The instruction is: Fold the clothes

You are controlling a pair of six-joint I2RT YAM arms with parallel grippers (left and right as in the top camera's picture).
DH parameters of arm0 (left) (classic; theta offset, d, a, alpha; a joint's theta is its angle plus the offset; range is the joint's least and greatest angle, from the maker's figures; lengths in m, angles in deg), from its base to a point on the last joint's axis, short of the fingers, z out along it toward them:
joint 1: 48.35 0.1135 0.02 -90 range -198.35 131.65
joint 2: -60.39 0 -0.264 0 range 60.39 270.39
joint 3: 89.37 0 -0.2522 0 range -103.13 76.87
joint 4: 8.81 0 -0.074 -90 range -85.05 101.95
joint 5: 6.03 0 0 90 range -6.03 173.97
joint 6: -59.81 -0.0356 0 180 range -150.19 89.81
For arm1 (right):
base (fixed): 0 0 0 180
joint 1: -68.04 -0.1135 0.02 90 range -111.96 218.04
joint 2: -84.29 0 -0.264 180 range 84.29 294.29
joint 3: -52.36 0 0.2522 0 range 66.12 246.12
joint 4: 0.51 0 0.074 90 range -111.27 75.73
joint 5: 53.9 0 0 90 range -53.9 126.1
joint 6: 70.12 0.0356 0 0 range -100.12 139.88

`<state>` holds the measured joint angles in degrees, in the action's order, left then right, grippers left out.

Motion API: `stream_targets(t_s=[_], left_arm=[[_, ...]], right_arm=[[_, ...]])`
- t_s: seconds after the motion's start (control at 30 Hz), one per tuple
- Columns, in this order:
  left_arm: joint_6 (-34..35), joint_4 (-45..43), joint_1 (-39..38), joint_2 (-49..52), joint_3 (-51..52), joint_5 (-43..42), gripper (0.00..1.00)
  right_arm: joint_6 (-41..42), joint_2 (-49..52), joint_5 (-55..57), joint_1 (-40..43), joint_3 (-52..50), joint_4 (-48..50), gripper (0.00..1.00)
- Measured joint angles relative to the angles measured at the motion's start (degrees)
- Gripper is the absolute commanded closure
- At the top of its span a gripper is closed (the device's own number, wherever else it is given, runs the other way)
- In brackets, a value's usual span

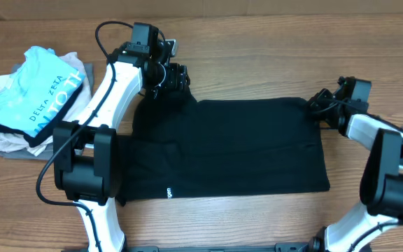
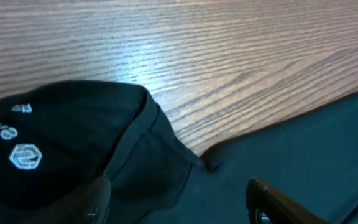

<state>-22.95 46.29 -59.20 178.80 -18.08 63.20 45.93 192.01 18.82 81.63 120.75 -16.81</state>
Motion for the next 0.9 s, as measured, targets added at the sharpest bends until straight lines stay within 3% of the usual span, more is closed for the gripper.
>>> stream_targets(t_s=[0.23, 0.47, 0.63, 0.8, 0.9], left_arm=[[-0.17, -1.90, 0.00, 0.00, 0.00, 0.07, 0.30], [-0.20, -5.46, -0.02, 2.08, -0.02, 0.63, 0.32], [-0.35, -9.90, -0.26, 7.87, -0.02, 0.11, 0.48], [-0.44, -13.18, -1.42, 11.69, -0.04, 0.39, 0.53], [-0.52, -13.46, -2.45, 11.91, -0.09, 1.29, 0.70]], right_arm=[[-0.61, -9.46, -1.38, 0.26, 0.00, -9.62, 0.96], [-0.63, -11.98, -1.81, 0.26, 0.00, -18.56, 0.96], [-0.66, -12.00, -1.81, 0.26, 0.00, -20.59, 0.96], [-0.68, -12.00, -1.81, 0.26, 0.00, -20.70, 0.96], [-0.66, -12.00, -1.81, 0.26, 0.00, -20.98, 0.96]])
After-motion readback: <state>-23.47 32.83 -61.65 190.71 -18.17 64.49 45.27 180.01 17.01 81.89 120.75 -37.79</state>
